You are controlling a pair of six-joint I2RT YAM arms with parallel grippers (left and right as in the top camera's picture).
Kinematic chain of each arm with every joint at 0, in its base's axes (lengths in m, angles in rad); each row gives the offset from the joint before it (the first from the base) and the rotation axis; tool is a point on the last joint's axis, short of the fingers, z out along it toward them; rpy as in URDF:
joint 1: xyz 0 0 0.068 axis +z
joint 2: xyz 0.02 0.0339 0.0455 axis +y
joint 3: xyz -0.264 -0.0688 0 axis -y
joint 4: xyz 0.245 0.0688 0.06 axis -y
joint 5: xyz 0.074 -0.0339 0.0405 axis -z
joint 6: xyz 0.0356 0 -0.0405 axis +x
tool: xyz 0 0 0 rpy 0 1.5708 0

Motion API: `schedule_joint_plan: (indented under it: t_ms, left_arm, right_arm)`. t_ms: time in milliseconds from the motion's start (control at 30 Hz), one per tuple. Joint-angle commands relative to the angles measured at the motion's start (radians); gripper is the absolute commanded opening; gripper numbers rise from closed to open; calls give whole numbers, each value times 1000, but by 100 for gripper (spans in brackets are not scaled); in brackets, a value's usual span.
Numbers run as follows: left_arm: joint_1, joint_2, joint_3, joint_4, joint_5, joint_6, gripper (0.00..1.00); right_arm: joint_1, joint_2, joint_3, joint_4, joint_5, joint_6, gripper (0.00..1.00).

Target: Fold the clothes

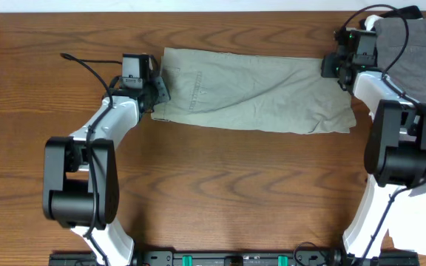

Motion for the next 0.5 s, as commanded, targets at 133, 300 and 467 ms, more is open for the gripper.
schedule_joint_plan:
  t_ms: [133,300,467]
  left_arm:
    - [-2,-140,10,124,78,18,22]
    - [-2,-82,10,265,180,18,21]
    - [-2,23,10,423,259,21,20]
  right_arm:
    - [45,-268,1,-226,-151,54,17]
    - [74,-318,1,-491,-151,65,12]
    - [91,-292,-3,-652,-151,79,8]
